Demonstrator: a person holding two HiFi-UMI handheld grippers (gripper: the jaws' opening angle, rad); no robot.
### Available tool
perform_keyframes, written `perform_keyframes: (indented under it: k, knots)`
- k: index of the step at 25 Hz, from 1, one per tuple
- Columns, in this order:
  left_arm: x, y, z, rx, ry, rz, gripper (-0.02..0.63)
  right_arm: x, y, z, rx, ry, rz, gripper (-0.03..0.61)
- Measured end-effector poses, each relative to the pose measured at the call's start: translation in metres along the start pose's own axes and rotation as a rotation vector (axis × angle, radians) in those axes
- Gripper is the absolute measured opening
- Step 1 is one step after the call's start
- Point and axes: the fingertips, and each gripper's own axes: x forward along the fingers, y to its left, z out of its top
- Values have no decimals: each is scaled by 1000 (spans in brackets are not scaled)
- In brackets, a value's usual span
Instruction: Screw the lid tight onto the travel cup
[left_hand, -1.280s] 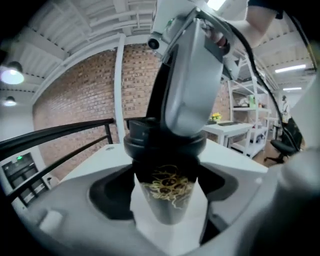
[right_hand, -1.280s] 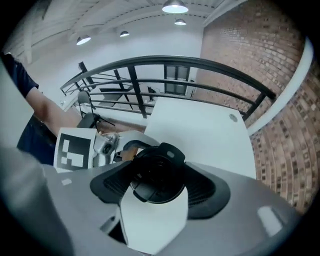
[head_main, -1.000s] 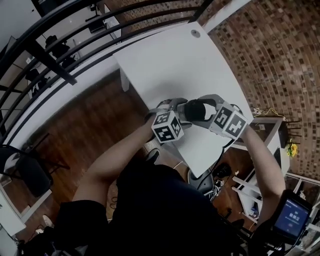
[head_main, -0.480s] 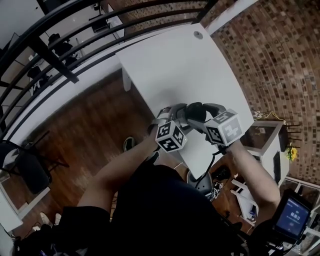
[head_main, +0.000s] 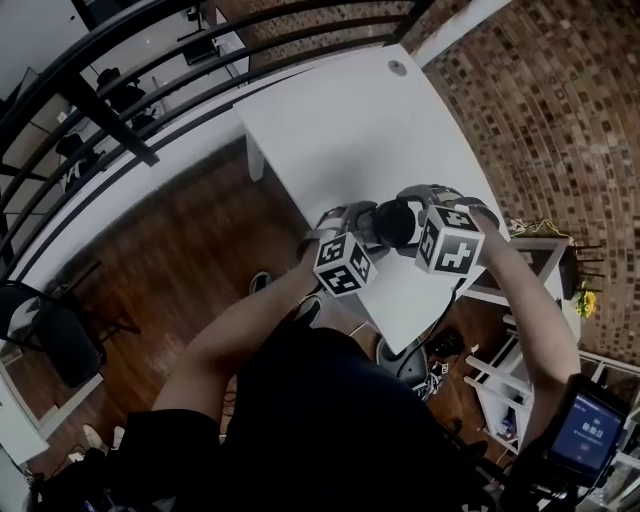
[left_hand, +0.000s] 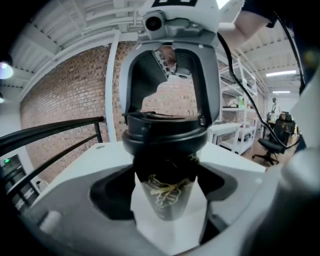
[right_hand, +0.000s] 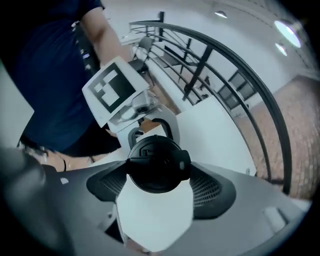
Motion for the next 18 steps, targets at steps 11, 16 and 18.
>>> perform_keyframes:
  k: [11,16,18]
  knots:
    - [-2,2,-2,-4,-2,8,383,-19,-6,20,107,-116,-88,459]
    - [-1,1,-1,-1,-2,8,383,-4,10,11,-177,-8,31,449]
    - [-1,0,-1,5,2,3,383,-4,5,14,-113,-33,15,359]
